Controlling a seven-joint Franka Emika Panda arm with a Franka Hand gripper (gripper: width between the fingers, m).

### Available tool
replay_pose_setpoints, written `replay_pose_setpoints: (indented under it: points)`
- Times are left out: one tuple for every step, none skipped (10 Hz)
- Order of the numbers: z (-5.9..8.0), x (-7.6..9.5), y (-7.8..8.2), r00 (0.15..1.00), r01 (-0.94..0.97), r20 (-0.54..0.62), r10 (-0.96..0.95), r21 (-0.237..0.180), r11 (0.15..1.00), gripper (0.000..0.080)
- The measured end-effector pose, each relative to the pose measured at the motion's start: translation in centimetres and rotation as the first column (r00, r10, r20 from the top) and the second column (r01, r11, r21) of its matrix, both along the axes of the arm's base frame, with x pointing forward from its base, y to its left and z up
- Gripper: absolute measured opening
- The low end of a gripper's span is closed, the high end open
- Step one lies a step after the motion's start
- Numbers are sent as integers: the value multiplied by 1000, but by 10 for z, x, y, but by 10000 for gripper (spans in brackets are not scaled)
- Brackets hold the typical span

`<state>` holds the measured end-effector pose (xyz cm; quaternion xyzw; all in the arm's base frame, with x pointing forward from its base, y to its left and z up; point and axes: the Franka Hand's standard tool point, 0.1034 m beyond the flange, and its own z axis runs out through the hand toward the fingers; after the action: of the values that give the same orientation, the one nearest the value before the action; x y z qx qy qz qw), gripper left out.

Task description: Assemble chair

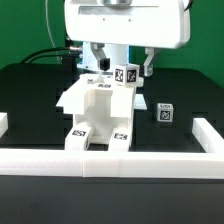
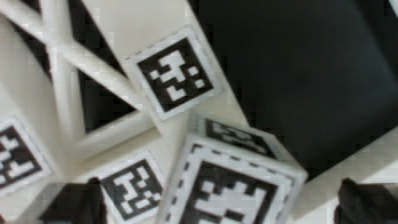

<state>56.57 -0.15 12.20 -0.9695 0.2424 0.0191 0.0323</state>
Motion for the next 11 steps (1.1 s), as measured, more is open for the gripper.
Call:
replay_pose_setpoints:
  points:
    - [0, 0, 0, 997, -82, 5, 82, 0, 997, 649]
    - [-1, -1, 2, 986, -169, 9, 169, 2, 986, 649]
    - [-1, 1, 3, 958, -286, 23, 286, -6, 958, 649]
    - [-2, 2, 5, 917, -396, 41, 396, -16, 918, 649]
    - [-2, 2, 6, 877, -478, 46, 478, -17, 878, 649]
    - [-2, 2, 5, 839, -541, 51, 542, -22, 841, 649]
    - [-3, 3, 4, 773, -631, 62, 632, -35, 775, 649]
    - [-3, 3, 3, 723, -687, 63, 688, -45, 725, 649]
    - [-3, 4, 1, 676, -731, 59, 734, -71, 679, 649]
    - [-3, 5, -1, 604, -788, 53, 795, -107, 606, 649]
    - [-5, 3, -4, 526, -841, 44, 849, -116, 528, 649]
